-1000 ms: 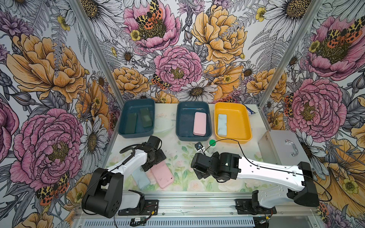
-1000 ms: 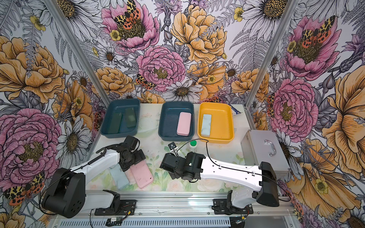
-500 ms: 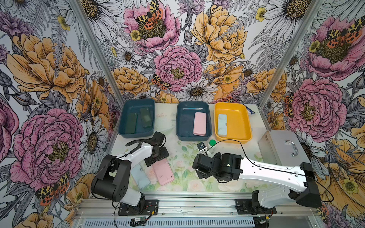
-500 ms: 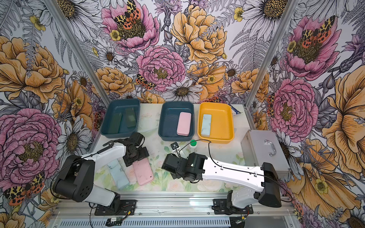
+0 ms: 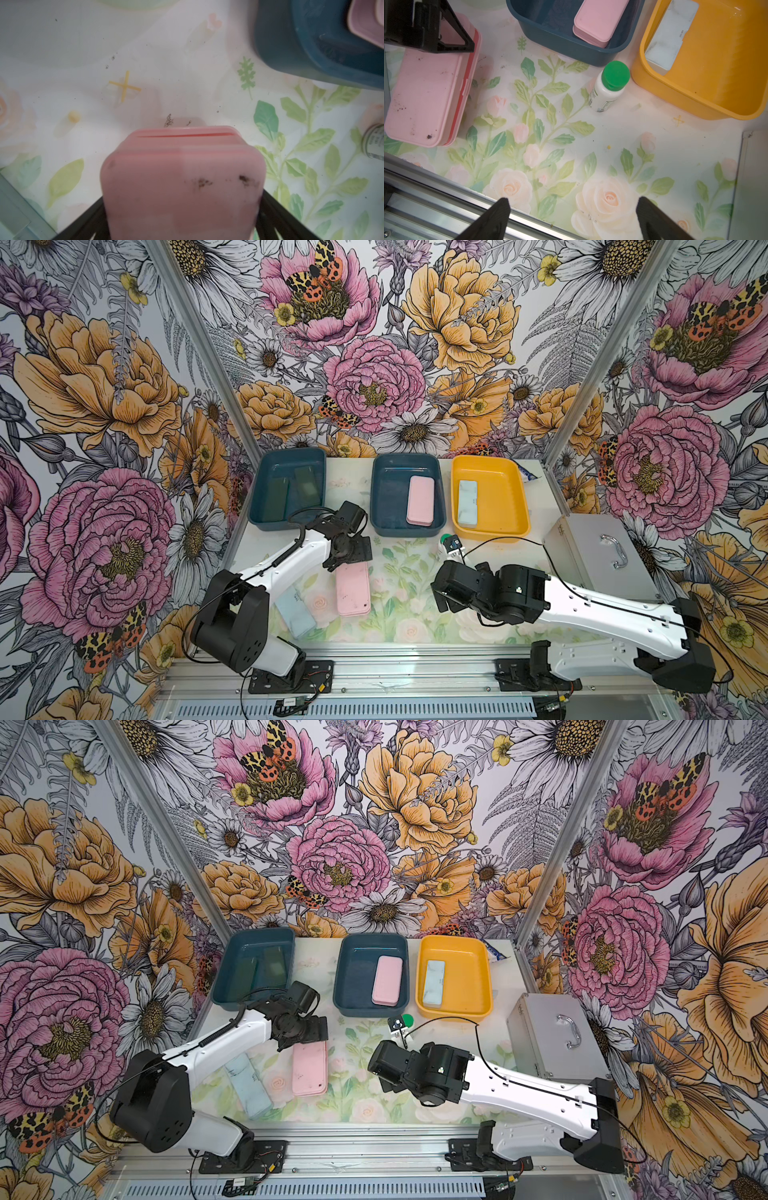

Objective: Place the pencil cases by color into the storage box
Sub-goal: Pick up the pencil case from the center of the board, then place the pencil case at the storage box.

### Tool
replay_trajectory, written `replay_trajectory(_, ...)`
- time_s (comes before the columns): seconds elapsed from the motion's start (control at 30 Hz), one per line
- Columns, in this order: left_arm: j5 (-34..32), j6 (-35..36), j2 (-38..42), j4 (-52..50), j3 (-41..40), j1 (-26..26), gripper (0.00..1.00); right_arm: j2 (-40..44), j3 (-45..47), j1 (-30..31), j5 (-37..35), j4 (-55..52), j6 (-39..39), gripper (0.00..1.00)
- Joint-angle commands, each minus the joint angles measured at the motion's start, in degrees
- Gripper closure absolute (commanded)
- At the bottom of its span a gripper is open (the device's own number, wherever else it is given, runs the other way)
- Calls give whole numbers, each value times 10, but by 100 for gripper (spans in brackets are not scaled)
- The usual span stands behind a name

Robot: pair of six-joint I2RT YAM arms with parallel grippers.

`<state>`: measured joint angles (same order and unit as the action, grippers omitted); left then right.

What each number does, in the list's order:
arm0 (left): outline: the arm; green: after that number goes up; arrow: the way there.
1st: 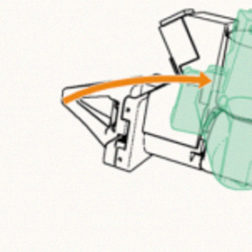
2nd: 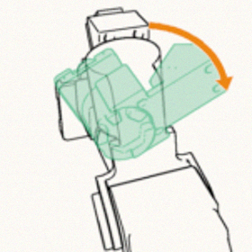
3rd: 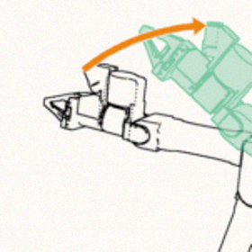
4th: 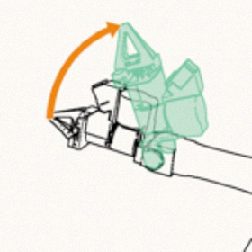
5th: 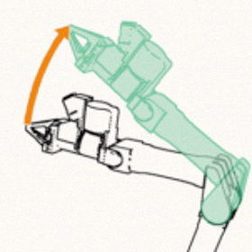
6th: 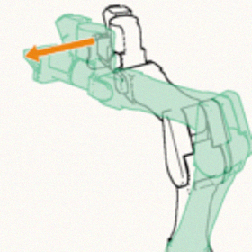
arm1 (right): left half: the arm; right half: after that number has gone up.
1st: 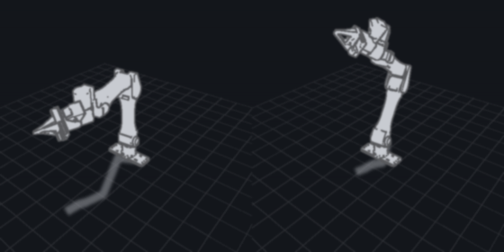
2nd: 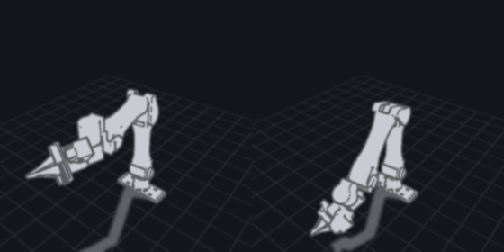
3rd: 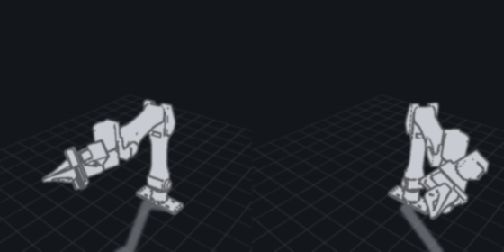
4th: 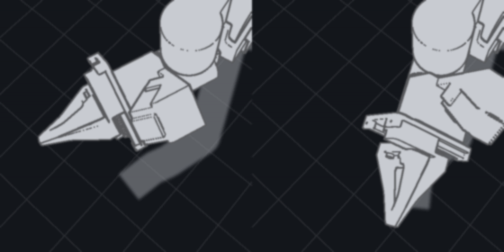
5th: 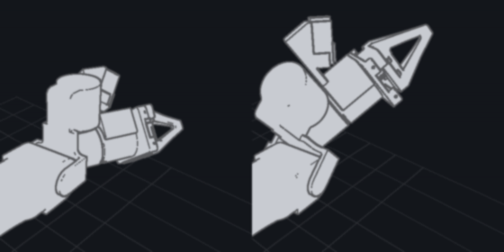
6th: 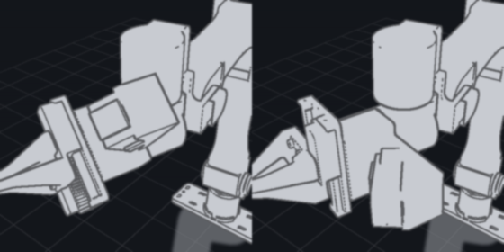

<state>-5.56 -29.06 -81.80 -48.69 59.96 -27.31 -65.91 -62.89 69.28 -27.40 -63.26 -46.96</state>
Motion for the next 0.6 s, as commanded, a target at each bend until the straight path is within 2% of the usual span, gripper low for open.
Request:
replay_trajectory(0.0, -2, 46, 43, -57, 56, -4, 11, 28, 17, -3, -14, -14, -16, 3)
replay_trajectory(0.23, 33, 81, 4, -116, 193, -3, 11, 69, 45, -4, -14, -24, -40, 4)
replay_trajectory(0.43, 64, 98, -85, -120, 301, 0, 11, 78, 48, -3, -19, -35, -45, 4)
replay_trajectory(0.57, 102, 100, -174, -123, 404, 17, 11, 81, 58, -5, -19, -38, -46, 4)
